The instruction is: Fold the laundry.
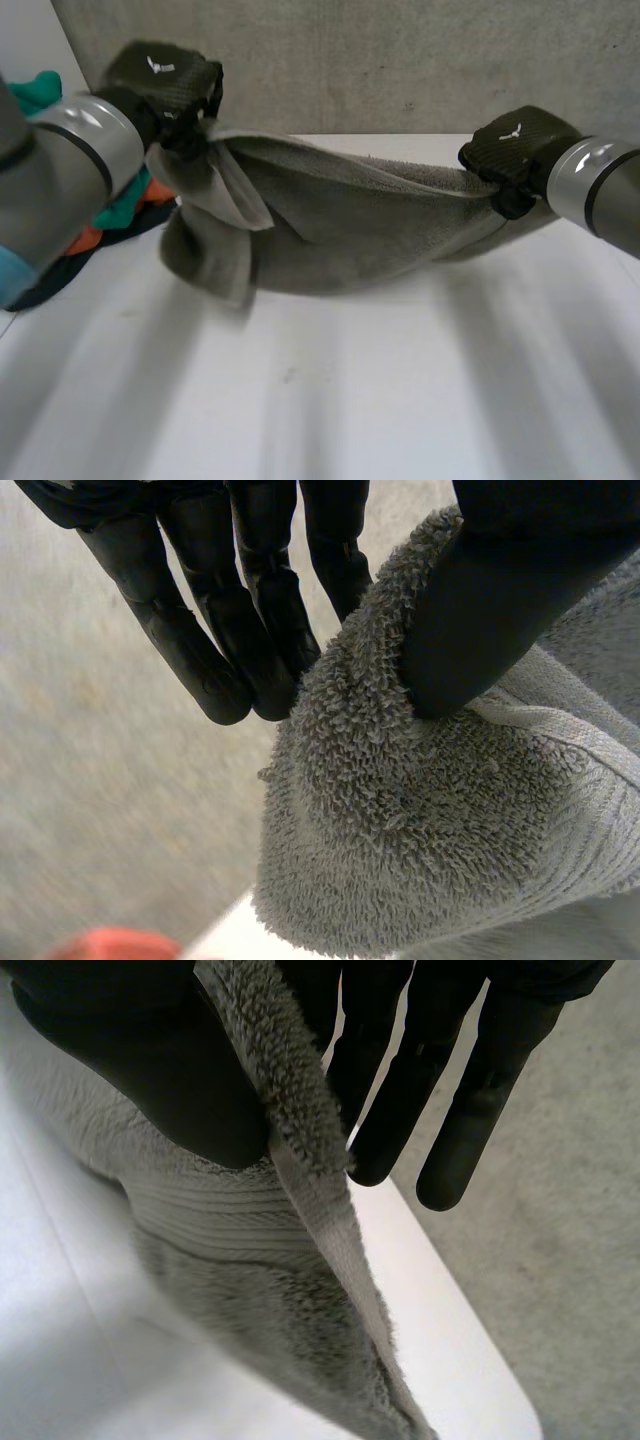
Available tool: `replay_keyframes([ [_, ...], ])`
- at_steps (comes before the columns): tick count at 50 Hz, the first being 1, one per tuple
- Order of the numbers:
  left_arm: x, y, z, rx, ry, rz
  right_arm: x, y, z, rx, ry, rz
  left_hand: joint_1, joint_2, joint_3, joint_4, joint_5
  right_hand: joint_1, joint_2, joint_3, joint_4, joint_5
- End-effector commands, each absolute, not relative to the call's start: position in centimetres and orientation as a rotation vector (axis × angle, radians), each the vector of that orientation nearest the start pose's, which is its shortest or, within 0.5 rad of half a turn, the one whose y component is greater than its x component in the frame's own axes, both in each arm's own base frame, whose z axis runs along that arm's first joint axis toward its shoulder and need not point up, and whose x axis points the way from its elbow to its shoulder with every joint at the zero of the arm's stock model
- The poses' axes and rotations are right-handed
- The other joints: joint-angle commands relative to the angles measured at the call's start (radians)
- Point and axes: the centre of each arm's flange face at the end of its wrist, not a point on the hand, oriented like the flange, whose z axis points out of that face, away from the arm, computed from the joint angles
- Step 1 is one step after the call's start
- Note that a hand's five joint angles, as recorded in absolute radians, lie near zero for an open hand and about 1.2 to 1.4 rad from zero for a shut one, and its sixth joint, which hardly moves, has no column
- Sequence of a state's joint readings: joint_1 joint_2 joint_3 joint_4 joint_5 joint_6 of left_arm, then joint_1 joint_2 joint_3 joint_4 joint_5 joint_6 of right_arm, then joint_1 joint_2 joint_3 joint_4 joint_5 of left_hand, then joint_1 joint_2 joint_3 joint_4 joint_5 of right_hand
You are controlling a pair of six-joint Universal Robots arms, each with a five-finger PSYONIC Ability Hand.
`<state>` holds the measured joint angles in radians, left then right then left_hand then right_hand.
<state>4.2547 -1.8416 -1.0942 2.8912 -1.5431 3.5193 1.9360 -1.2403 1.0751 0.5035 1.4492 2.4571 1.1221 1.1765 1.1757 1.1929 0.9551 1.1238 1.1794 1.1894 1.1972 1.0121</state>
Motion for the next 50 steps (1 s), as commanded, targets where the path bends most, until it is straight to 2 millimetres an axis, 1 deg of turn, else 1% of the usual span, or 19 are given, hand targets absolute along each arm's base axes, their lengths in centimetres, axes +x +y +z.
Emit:
replay_keyframes([
  [1,-27.9,-27.3,34.0,1.171,1.966,-2.070,26.2,-26.8,31.6,-1.457,2.168,-1.900,0.274,0.220,0.221,0.203,0.267,0.273,0.217,0.207,0.199,0.210],
  [7,-29.3,-31.5,28.5,1.280,1.954,-1.861,27.6,-29.4,28.3,-1.461,2.175,-1.876,0.274,0.220,0.221,0.203,0.267,0.273,0.217,0.207,0.199,0.210],
  [10,-30.0,-33.3,27.3,1.286,1.924,-1.844,28.3,-31.1,27.3,-1.437,2.154,-1.931,0.274,0.220,0.221,0.203,0.267,0.273,0.217,0.207,0.199,0.210],
  [12,-30.7,-34.9,27.3,1.273,1.865,-1.885,29.1,-33.1,27.5,-1.356,2.096,-2.072,0.274,0.220,0.221,0.203,0.267,0.273,0.217,0.207,0.199,0.210],
  [14,-31.2,-36.0,28.8,1.237,1.774,-1.974,29.4,-34.7,28.5,-1.258,2.031,-2.214,0.274,0.220,0.221,0.203,0.267,0.273,0.217,0.207,0.199,0.210],
  [17,-32.1,-37.0,33.7,1.112,1.533,-2.214,29.7,-37.2,32.3,-0.970,1.830,-2.533,0.274,0.220,0.221,0.203,0.267,0.273,0.217,0.207,0.199,0.210],
  [18,-32.2,-37.1,36.3,1.037,1.410,-2.323,29.6,-37.5,33.4,-0.898,1.772,-2.604,0.274,0.220,0.221,0.203,0.267,0.273,0.217,0.207,0.199,0.210],
  [19,-32.2,-37.1,37.6,0.996,1.349,-2.372,29.4,-38.0,35.5,-0.761,1.650,-2.725,0.274,0.220,0.221,0.203,0.267,0.273,0.217,0.207,0.199,0.210],
  [22,-31.7,-36.4,41.4,0.848,1.193,-2.522,28.9,-38.0,39.2,-0.586,1.403,-2.881,0.274,0.220,0.221,0.203,0.267,0.273,0.217,0.207,0.199,0.210],
  [26,-31.1,-35.7,42.0,0.793,1.197,-2.603,28.8,-37.4,39.5,-0.613,1.378,-2.864,0.274,0.220,0.221,0.203,0.267,0.273,0.217,0.207,0.199,0.210],
  [29,-30.6,-35.6,40.5,0.823,1.270,-2.584,28.7,-37.0,37.5,-0.718,1.454,-2.774,0.274,0.220,0.221,0.203,0.267,0.273,0.217,0.207,0.199,0.210],
  [33,-30.3,-35.5,35.8,0.950,1.448,-2.488,28.3,-36.4,33.5,-0.840,1.619,-2.607,0.274,0.220,0.221,0.203,0.267,0.273,0.217,0.207,0.199,0.210],
  [34,-30.2,-35.4,33.5,1.004,1.530,-2.436,28.1,-36.0,31.5,-0.894,1.691,-2.523,0.274,0.220,0.221,0.203,0.267,0.273,0.217,0.207,0.199,0.210],
  [37,-30.0,-35.0,29.7,1.086,1.660,-2.341,28.0,-35.2,28.3,-0.975,1.789,-2.391,0.274,0.220,0.221,0.203,0.267,0.273,0.217,0.207,0.199,0.210],
  [38,-29.9,-34.7,27.0,1.139,1.749,-2.269,27.9,-34.5,25.9,-1.027,1.860,-2.286,0.274,0.220,0.221,0.203,0.267,0.273,0.217,0.207,0.199,0.210],
  [41,-29.7,-34.1,22.8,1.208,1.884,-2.148,27.8,-33.4,22.6,-1.100,1.959,-2.131,0.263,0.208,0.209,0.192,0.255,0.273,0.217,0.207,0.199,0.210],
  [42,-29.6,-33.8,20.2,1.247,1.963,-2.066,27.7,-32.6,20.6,-1.151,2.014,-2.041,0.112,0.057,0.058,0.041,0.104,0.273,0.217,0.207,0.199,0.210],
  [46,-29.0,-33.1,15.3,1.311,2.129,-1.864,27.4,-31.4,16.9,-1.285,2.115,-1.876,-0.212,-0.266,-0.265,-0.283,-0.219,0.273,0.217,0.207,0.199,0.210],
  [50,-28.5,-32.6,14.1,1.317,2.227,-1.734,27.0,-30.8,15.4,-1.386,2.167,-1.786,-0.603,-0.657,-0.656,-0.674,-0.610,0.273,0.217,0.207,0.199,0.210],
])
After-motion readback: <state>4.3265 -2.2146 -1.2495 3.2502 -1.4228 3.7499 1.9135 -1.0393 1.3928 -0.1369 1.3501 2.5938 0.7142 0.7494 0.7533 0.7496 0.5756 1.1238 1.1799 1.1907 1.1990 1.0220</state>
